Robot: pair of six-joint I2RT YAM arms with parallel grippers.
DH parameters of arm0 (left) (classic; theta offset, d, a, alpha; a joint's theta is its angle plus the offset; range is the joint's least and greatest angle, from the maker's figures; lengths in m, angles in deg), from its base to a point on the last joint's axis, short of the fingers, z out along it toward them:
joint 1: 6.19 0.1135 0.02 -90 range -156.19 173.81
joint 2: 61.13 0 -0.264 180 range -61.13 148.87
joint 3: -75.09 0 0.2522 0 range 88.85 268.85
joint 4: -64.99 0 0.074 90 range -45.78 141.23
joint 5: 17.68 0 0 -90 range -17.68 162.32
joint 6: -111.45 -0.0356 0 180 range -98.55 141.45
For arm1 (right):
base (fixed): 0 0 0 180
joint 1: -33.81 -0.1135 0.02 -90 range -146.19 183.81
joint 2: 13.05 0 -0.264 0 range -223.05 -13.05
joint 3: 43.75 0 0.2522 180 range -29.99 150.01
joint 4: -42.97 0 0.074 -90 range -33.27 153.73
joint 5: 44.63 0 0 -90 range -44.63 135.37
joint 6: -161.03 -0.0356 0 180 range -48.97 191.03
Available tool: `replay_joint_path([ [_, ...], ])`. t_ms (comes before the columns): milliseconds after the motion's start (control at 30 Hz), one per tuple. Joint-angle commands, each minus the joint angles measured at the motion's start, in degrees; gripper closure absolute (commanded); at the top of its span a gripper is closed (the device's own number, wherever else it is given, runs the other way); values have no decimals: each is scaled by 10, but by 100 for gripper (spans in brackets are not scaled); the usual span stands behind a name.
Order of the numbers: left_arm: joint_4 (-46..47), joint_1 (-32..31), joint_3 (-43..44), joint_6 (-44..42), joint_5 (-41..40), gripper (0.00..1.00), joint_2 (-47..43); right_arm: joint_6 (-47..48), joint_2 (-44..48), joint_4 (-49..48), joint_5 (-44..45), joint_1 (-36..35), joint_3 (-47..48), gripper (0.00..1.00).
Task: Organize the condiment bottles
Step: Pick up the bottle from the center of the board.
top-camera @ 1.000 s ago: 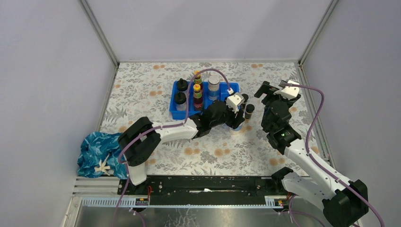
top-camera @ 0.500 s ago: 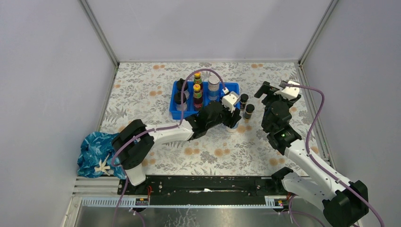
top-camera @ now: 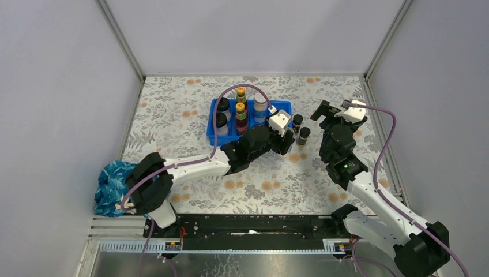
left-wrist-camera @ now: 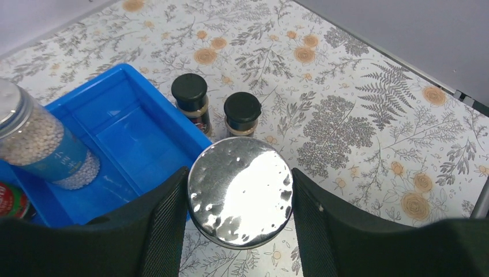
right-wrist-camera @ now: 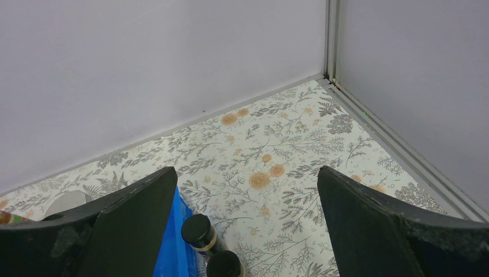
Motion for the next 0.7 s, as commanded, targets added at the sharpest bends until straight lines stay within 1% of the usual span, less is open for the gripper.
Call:
replay_joint_path([
  [0, 32, -6, 3, -17, -51, 100, -44, -10, 14, -11, 7, 3, -2, 0],
  [233, 45, -6, -13, -41, -122, 100, -79, -10, 14, -12, 7, 4, -5, 0],
  [500, 103, 2, -38, -68, -229, 100, -87, -10, 15, -16, 5, 4, -5, 0],
  [667, 130, 32, -45, -67, -237, 100, -66, -10, 15, -19, 1, 3, -5, 0],
])
